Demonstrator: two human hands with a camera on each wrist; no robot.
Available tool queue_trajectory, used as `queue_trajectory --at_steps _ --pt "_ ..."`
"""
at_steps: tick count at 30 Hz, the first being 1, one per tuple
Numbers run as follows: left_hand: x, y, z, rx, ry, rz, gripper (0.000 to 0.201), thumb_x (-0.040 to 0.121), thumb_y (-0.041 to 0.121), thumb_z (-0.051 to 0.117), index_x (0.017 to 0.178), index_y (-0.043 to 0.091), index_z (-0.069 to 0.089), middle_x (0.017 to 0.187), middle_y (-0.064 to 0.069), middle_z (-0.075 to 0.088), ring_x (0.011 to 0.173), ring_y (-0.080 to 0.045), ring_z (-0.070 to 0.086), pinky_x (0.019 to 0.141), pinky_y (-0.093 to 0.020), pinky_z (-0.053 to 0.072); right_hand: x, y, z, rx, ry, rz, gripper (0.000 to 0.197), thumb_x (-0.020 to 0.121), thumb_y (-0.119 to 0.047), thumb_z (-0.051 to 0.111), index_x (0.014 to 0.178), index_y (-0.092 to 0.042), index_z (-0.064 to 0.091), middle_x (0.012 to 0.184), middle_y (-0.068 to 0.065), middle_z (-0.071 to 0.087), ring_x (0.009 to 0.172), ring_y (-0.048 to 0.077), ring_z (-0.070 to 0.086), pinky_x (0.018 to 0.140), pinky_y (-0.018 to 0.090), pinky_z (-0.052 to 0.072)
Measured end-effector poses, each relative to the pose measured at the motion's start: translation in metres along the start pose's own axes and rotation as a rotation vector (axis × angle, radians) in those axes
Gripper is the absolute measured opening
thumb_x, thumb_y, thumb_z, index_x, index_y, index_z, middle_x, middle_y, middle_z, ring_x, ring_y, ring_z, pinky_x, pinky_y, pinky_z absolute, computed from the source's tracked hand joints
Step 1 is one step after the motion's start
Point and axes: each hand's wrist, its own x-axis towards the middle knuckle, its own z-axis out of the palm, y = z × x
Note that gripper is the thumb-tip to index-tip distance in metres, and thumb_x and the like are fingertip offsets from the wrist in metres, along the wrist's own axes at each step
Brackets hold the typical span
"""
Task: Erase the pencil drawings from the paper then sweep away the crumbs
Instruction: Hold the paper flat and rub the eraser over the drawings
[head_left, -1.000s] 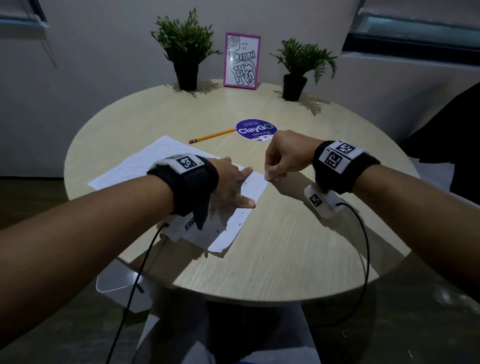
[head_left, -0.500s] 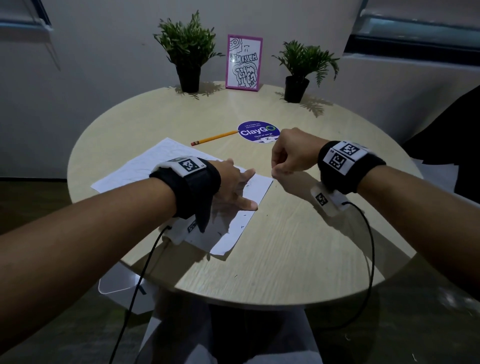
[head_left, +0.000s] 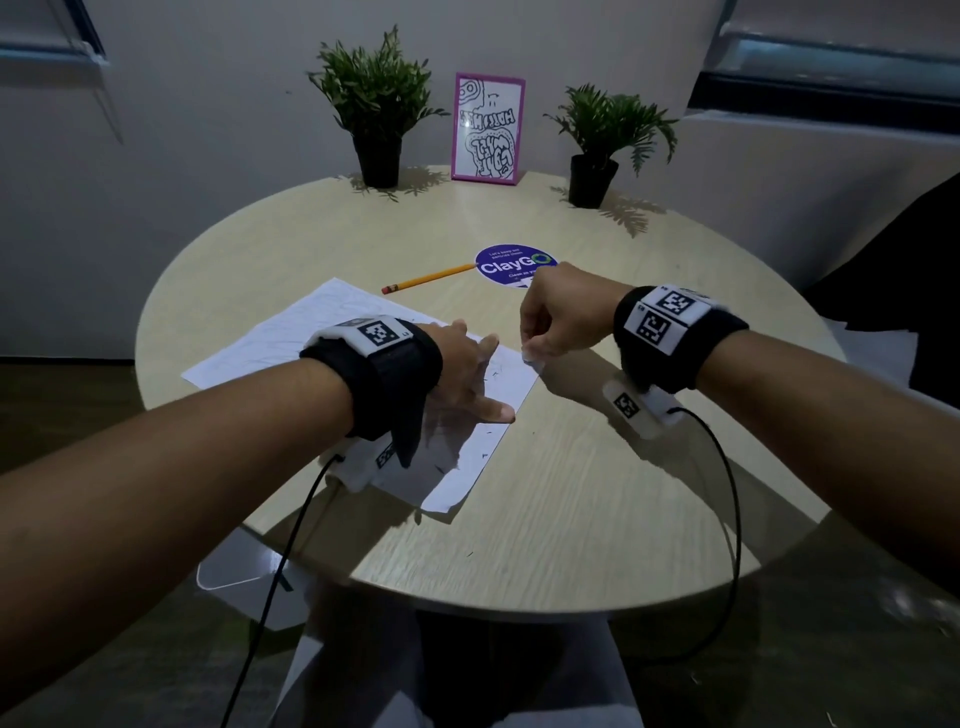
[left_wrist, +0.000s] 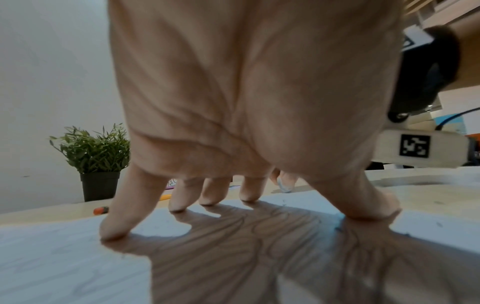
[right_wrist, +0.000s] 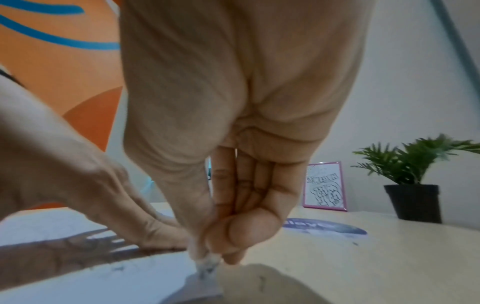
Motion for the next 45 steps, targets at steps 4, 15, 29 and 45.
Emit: queue_trajectory --at_steps 4,15,29,45 --pt "0.002 0.000 0.000 0.007 0.010 0.003 0.108 0.078 0.084 0.044 0.156 0.014 0.016 0.153 -0.017 0.027 0.135 -0.038 0.039 0.101 -0.047 0.040 -0.003 -0.024 -0.004 0.062 -0.013 -0.093 0.007 0.082 -0.019 0.078 0.081 -0.012 0.077 0.067 -0.003 0.073 0.058 0.004 0.065 0.059 0.020 0.050" --pt "0.000 0.001 -0.001 0.034 0.015 -0.003 0.109 0.077 0.085 0.041 0.153 0.008 0.027 0.155 -0.013 0.024 0.140 -0.034 0.032 0.107 -0.050 0.038 0.008 0.003 -0.002 0.059 -0.023 0.018 0.011 0.078 -0.025 0.082 0.076 -0.015 0.079 0.065 -0.004 0.073 0.059 0.005 0.066 0.057 0.015 0.046" --pt "-0.002 0.002 -0.001 0.008 0.004 -0.020 0.115 0.078 0.085 0.043 0.156 0.006 0.013 0.155 -0.015 0.023 0.139 -0.036 0.032 0.107 -0.050 0.038 0.016 -0.002 -0.003 -0.077 0.046 0.008 0.007 0.080 -0.021 0.079 0.078 -0.014 0.080 0.067 -0.003 0.073 0.066 0.010 0.069 0.068 0.032 0.059" --pt "-0.007 0.005 0.000 -0.023 0.041 0.010 0.100 0.088 0.074 0.044 0.159 0.021 -0.001 0.161 -0.017 0.020 0.144 -0.034 0.030 0.108 -0.044 0.032 0.007 -0.008 0.013 0.036 0.089 -0.069 0.009 0.083 -0.020 0.077 0.078 -0.013 0.078 0.060 -0.011 0.067 0.057 0.001 0.061 0.063 0.024 0.050"
